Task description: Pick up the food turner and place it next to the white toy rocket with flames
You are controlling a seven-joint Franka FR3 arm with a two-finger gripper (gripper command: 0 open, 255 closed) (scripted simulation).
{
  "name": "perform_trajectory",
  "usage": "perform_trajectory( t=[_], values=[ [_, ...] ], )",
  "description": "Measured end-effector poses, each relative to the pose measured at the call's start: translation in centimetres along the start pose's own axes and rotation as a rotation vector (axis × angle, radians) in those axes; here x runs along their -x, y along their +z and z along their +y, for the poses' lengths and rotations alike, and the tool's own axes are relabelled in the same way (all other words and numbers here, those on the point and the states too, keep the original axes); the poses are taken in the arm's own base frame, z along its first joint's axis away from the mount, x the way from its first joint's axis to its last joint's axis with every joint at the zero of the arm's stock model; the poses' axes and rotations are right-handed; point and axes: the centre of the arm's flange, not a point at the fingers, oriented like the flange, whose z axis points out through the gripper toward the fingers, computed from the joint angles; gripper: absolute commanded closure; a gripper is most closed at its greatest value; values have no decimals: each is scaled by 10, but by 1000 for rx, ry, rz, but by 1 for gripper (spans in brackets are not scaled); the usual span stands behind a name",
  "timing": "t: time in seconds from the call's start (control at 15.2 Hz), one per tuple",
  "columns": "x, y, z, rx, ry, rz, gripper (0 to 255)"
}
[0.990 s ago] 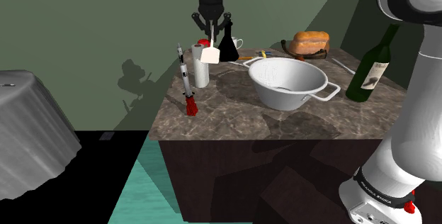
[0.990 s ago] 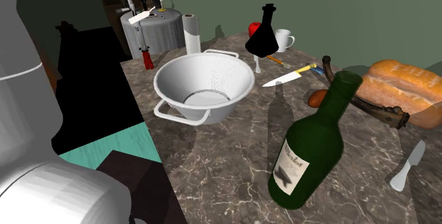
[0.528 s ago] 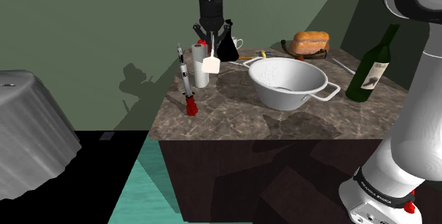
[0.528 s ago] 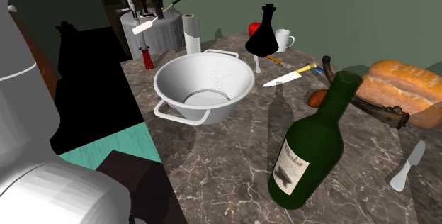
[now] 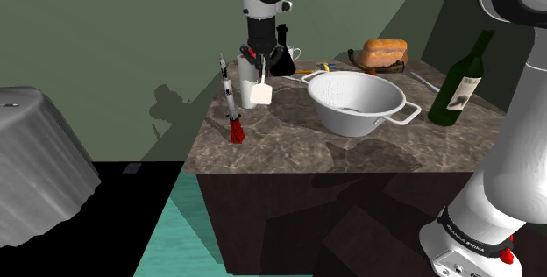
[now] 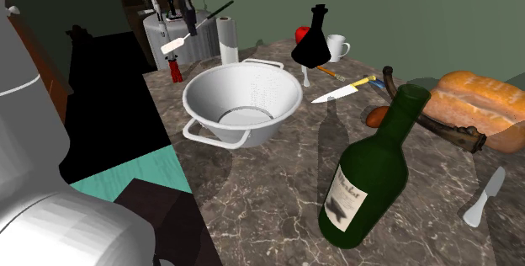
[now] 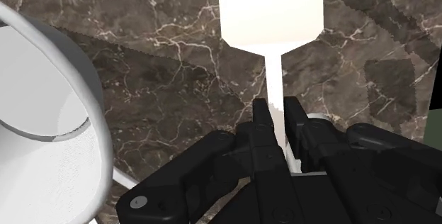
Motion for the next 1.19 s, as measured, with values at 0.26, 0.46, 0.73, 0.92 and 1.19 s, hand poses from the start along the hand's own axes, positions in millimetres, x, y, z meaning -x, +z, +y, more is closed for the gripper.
perform_trajectory(
  t=[0.26, 0.46, 0.73, 0.92, 1.19],
  values=[
    [2, 21, 1, 0, 0, 0, 255],
    [2, 37, 1, 0, 0, 0, 255],
    [4, 58, -1, 0, 0, 0, 255],
    [5, 74, 0, 0, 0, 0, 255],
    [7, 95, 1, 0, 0, 0, 255]
  ],
)
